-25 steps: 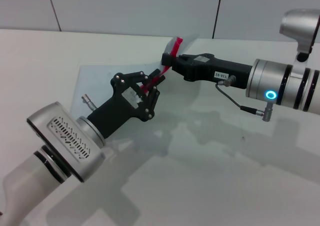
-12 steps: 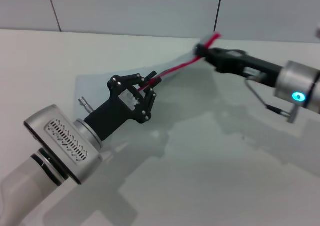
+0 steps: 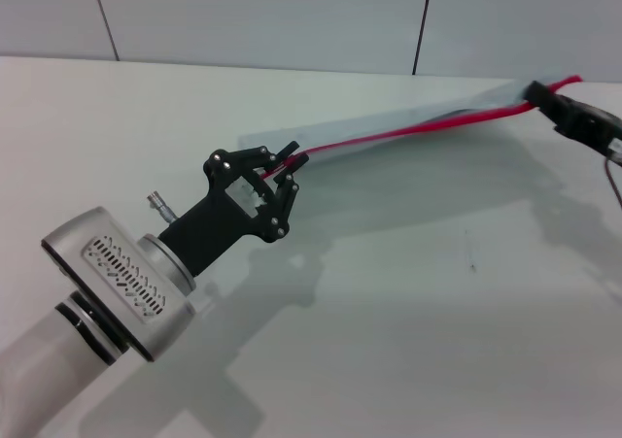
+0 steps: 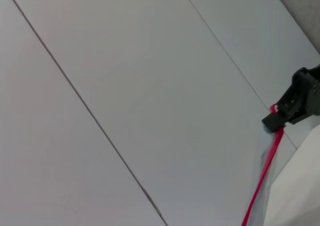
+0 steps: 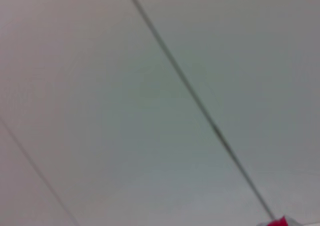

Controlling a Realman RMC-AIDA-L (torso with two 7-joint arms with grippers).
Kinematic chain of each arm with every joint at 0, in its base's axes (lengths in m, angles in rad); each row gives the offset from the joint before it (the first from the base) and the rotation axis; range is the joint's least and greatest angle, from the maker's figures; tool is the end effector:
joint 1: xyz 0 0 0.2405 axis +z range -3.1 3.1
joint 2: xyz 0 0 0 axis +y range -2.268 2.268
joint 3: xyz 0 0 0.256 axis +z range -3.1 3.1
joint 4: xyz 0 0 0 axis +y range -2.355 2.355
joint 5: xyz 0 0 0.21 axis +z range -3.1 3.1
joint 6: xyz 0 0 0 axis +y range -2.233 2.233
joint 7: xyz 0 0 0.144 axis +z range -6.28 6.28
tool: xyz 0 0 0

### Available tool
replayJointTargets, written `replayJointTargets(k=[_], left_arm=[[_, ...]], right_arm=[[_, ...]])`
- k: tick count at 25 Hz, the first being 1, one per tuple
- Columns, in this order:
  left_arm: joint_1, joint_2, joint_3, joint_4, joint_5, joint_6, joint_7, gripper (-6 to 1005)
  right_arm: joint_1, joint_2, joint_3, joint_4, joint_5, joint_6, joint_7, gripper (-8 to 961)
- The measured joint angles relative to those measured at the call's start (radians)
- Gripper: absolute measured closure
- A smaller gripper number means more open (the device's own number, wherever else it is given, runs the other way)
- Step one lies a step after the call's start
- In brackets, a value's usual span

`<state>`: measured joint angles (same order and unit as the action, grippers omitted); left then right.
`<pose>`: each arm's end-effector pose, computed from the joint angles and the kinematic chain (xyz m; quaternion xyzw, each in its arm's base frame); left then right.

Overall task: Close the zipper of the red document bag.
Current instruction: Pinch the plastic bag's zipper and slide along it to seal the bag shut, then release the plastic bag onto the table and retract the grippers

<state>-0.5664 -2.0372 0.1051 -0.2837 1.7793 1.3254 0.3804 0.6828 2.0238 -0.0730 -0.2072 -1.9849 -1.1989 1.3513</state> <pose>-0.2548 0.3111 -0.0751 -0.8309 0.0981 -0.2394 0.4925 0.2854 0.3901 0.0042 -0.7580 0.4231 0.3938 0.3021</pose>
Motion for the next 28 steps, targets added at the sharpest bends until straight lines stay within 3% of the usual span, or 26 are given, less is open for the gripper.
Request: replayJointTargets(k=[14,19,24,28], left_arm=[[0.001,0.003,-0.002,0.010,0.000,0.000,-0.002,930],[0.000,0.003,-0.002,0.012,0.000,0.000,-0.009,817],[0.000,0.004,-0.006,0.012,-0.015,0.003,-0.013,587],[0.003,0.005,-0.007,0.012,-0.060,0.009,-0.018,581]], right_arm=[[-0.086,-0.001,0.163,-0.045,0.000,0.012,-0.003,919],[-0.086,0.001,0.180,-0.062,0.003,0.018,-0.022,864],[-0.121,0.007,0.260,-0.039,0.073,-0.016,-0.159,789],[-0.160,0.009,0.299,0.034,0.152,-0.102,-0.334,705]])
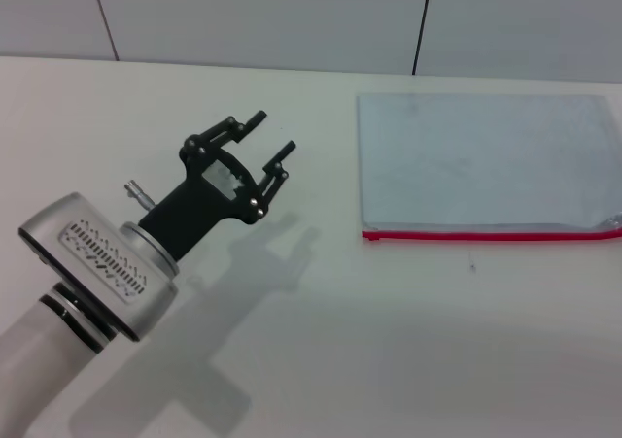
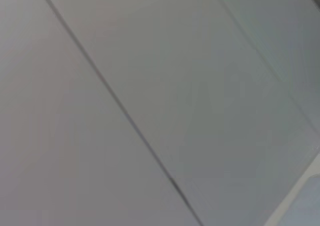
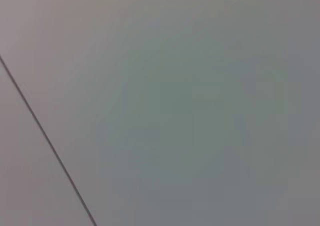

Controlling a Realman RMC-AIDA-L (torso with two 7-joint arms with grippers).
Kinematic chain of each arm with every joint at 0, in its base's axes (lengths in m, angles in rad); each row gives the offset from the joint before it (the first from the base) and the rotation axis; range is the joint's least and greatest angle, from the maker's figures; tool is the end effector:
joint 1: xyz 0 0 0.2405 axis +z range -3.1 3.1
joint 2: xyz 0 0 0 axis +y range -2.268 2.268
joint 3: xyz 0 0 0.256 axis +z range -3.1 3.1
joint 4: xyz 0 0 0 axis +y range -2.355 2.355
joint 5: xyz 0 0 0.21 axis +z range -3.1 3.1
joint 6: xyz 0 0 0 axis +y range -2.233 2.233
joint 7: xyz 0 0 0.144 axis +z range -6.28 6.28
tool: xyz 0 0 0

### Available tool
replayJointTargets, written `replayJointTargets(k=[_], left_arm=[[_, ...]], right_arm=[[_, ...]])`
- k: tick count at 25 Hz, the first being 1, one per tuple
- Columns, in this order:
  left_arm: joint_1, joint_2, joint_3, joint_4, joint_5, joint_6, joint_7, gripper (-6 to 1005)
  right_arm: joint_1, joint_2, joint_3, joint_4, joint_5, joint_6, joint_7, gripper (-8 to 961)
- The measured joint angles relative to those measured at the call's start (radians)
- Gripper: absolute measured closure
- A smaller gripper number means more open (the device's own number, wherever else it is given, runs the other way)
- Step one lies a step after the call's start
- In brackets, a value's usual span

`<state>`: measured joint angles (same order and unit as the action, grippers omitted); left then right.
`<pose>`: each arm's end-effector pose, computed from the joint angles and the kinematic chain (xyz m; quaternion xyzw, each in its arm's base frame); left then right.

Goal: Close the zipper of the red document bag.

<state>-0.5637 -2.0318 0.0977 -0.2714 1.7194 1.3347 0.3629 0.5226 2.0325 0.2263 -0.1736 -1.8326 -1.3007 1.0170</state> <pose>-0.2611 0.3183 -0.0635 -0.8169 0.0776 -0.2384 0.5195 0.3433 0.3466 0.0482 -0.6484 0.3759 0.4569 0.4791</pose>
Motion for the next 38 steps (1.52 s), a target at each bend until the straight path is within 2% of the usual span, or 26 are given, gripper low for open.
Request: replayJointTargets(k=[5,6,11,15,21,38], left_arm=[[0.006,0.001,-0.010,0.013,-0.027,0.025,-0.066,573],[0.010,0.002,-0.011,0.026,-0.028,0.041,-0.099,572],[0.025,0.003,-0.011,0.103,-0.028,0.107,-0.290,570],[0.029,0.005,-0.010,0.159,-0.030,0.127,-0.420,570],[0.030,0.009,-0.012,0.176,-0.051,0.132,-0.495,570],[0.035,0.011,-0.012,0.178,-0.052,0.133,-0.515,570]], right_arm=[[-0.029,0.002,0.018,0.093,0.065,-0.101,-0.236,600],[-0.031,0.002,0.020,0.125,0.068,-0.122,-0.310,569],[-0.034,0.002,0.016,0.181,0.068,-0.163,-0.442,412],[-0.034,0.003,0.011,0.227,0.065,-0.180,-0.581,411],[-0.025,0.003,-0.001,0.282,0.057,-0.176,-0.711,412],[-0.010,0.003,-0.035,0.295,0.056,-0.178,-0.732,413]])
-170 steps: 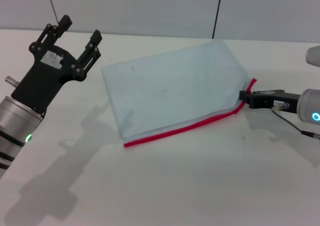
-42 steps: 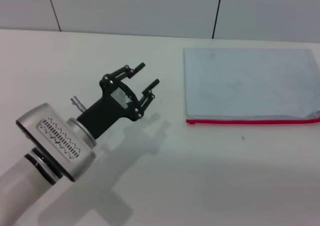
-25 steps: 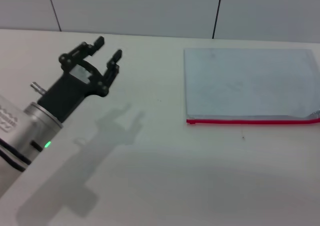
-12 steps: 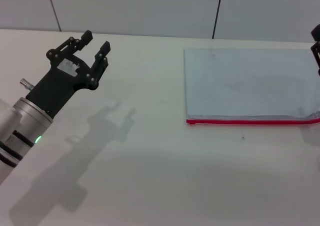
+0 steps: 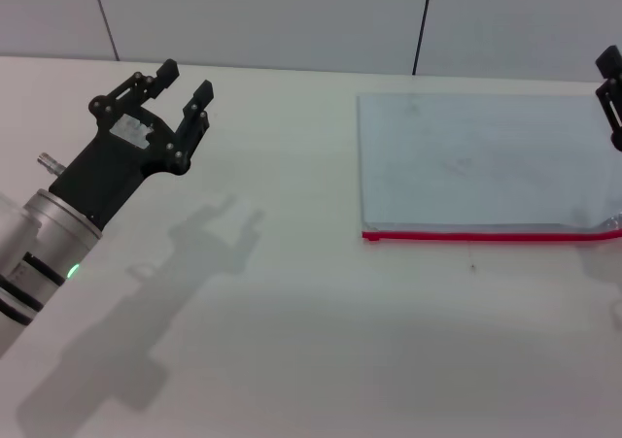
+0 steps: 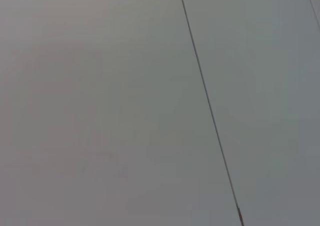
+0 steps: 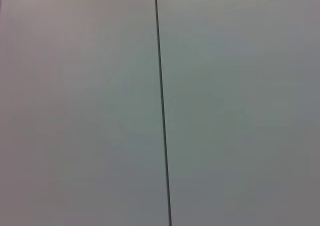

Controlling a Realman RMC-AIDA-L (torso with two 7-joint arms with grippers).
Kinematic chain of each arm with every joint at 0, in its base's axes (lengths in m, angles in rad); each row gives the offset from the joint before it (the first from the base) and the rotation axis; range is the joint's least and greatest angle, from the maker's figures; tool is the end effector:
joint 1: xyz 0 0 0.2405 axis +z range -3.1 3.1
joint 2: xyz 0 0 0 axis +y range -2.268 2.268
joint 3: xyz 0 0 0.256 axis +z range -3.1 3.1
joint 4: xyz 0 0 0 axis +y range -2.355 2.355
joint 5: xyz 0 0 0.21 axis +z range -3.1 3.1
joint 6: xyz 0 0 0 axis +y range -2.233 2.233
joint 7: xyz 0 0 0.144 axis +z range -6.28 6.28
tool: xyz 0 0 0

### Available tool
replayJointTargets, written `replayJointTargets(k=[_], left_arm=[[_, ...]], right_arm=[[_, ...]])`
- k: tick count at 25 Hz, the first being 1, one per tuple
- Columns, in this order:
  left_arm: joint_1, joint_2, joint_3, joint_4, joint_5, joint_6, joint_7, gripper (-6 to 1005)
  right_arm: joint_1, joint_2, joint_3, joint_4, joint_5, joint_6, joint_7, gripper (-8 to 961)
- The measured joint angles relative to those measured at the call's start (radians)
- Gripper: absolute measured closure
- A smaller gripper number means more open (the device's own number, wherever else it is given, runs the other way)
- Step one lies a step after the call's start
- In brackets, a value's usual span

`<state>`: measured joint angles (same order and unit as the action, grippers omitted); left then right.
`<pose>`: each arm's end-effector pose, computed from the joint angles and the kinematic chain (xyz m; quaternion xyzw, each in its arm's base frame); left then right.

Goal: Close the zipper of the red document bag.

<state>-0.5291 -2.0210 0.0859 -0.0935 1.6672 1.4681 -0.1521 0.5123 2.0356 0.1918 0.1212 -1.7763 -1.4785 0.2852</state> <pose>-0.2841 0.3272 -0.0099 -0.7757 -0.0618 -0.3583 0.5158 0.2856 0.3309 0.0027 -0.7101 0.1455 0.4250 0.5422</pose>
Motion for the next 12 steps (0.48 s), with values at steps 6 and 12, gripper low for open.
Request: replayJointTargets(k=[6,12], left_arm=[[-0.001,-0.003,0.000,0.000,0.000,-0.004,0.003,570],[-0.001,-0.005,0.000,0.000,0.000,-0.009,0.005,570]], right_arm=[[0.002,0.000,-0.008,0.000,0.000,0.001,0.003,414],[0.003,0.000,-0.008,0.000,0.000,0.003,0.004,414]])
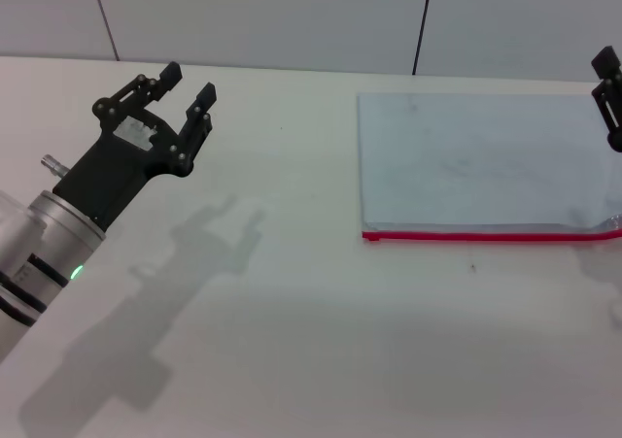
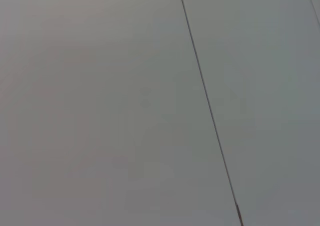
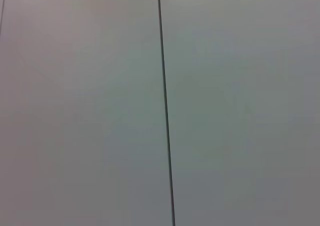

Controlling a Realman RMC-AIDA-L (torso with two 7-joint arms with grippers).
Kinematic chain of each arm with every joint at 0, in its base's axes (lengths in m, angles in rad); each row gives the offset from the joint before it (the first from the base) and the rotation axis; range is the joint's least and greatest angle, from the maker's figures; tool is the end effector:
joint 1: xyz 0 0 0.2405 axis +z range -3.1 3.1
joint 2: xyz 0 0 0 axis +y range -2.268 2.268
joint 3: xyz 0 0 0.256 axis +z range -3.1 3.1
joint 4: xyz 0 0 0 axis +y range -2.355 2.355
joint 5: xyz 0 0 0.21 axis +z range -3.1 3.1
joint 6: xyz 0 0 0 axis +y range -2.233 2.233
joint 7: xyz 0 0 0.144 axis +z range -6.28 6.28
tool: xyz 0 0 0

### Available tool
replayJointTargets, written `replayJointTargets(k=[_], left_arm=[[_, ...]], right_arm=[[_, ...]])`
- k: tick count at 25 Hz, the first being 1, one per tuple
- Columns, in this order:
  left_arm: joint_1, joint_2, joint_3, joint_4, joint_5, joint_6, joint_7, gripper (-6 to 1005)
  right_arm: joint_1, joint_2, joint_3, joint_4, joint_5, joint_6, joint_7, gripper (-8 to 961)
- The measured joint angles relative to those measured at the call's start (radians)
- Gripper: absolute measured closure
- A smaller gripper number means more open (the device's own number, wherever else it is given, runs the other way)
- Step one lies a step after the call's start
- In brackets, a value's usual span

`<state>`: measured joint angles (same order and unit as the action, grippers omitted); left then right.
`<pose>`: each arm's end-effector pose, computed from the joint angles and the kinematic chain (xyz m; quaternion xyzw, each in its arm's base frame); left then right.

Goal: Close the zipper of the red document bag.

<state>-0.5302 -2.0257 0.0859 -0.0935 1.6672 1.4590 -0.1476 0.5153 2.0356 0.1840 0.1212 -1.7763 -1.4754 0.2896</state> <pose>-0.2838 0.3274 -0.0125 -0.7770 -0.0637 -0.3554 0.5156 0.2846 0.3315 0.0015 -0.7130 0.1461 0.4252 0.5381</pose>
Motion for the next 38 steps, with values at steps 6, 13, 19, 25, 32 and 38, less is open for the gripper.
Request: replayJointTargets(k=[6,13,19,25,32,38], left_arm=[[-0.001,-0.001,0.000,0.000,0.000,0.000,-0.002,570],[-0.001,-0.001,0.000,0.000,0.000,0.000,-0.002,570],[-0.002,-0.001,0.000,0.000,0.000,0.000,-0.003,570],[-0.002,-0.001,0.000,0.000,0.000,0.000,-0.003,570],[-0.002,-0.001,0.000,0.000,0.000,0.000,-0.004,570],[-0.002,-0.001,0.000,0.000,0.000,0.000,-0.004,570]], right_arm=[[0.000,0.000,0.000,0.002,0.000,0.000,0.000,414],[0.000,0.000,0.000,0.003,0.000,0.000,0.000,414],[0.000,0.000,0.000,0.003,0.000,0.000,0.000,414],[0.000,0.000,-0.002,0.005,0.000,0.000,0.000,414],[0.000,0.000,-0.002,0.005,0.000,0.000,0.000,414],[0.000,0.000,-0.002,0.008,0.000,0.000,0.000,414]])
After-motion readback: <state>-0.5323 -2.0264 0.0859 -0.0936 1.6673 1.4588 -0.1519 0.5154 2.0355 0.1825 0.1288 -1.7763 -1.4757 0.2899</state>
